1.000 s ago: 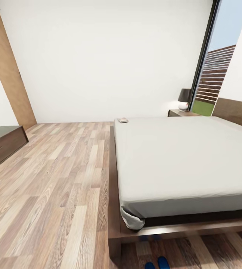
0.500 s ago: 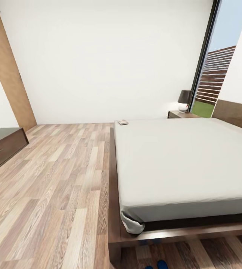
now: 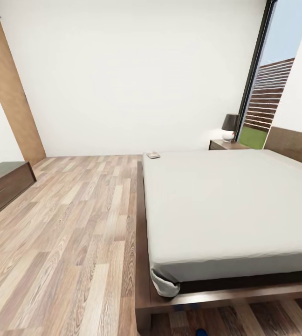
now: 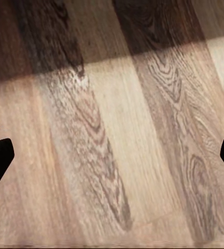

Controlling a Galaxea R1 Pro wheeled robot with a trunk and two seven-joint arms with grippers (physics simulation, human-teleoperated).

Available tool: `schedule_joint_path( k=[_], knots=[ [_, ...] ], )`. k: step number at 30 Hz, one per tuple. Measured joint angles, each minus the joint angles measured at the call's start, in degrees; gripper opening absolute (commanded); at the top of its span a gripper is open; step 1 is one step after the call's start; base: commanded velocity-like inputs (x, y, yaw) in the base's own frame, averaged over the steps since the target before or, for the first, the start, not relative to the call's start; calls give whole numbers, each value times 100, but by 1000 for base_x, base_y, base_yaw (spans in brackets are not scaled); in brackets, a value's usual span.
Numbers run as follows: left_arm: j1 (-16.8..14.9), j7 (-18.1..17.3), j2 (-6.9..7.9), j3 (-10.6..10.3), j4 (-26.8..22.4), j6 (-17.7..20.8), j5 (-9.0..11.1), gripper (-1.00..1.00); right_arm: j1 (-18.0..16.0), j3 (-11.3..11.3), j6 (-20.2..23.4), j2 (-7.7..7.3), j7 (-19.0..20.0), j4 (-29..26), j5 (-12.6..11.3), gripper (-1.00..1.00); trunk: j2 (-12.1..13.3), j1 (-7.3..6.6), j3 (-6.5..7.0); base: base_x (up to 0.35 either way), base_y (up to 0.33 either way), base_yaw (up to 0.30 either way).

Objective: In the bedroom, move the book from the bed onto either nightstand, and place the two sandals side by side next to the bed.

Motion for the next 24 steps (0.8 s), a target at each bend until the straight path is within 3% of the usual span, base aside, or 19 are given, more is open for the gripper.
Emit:
schedule_joint_path(
  k=[10,16,19,24],
  knots=[
    [9,23,-230,3,1,-5,6,100,135,0,10,-1,-1,112,-8,100,401,-220,180,0,0,0],
    [90,59,-511,2,3,-28,10,100,262,0,12,9,-2,129,-18,100,642,-352,287,0,0,0],
    [228,150,-737,-9,2,-101,10,100,305,-1,10,16,-2,135,-22,100,762,-417,341,0,0,0],
    [322,283,-872,-7,2,-246,10,100,328,-1,9,16,-2,138,-24,100,963,-527,431,0,0,0]
  ],
)
